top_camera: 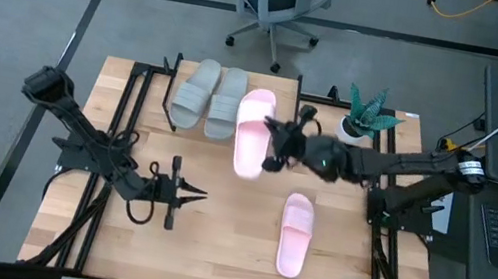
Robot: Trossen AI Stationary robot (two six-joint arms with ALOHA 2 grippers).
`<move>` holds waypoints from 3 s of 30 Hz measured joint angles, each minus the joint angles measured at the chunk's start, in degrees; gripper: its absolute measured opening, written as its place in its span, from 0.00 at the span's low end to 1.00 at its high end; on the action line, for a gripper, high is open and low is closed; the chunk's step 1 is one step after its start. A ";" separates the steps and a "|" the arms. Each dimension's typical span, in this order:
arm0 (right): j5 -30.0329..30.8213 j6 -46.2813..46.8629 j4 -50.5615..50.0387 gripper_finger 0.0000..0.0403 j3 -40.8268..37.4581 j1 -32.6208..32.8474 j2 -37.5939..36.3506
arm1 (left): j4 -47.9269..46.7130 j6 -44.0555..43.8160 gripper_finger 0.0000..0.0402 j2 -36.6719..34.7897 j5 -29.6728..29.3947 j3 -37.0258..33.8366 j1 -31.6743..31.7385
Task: Pick and place slides into the shelf
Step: Put the left pink slipper on the shelf
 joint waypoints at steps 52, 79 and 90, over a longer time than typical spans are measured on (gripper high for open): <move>-27.20 -3.17 -8.98 0.04 7.04 -27.59 8.29 | -2.75 2.29 0.08 -1.33 0.24 -1.55 1.61; -27.31 -3.21 -8.90 0.04 6.99 -28.55 11.96 | -3.18 2.29 0.08 -1.33 0.21 -1.54 1.61; -27.51 -3.21 -8.24 0.04 6.99 -28.55 12.06 | -3.16 2.29 0.08 -1.33 0.20 -1.53 1.61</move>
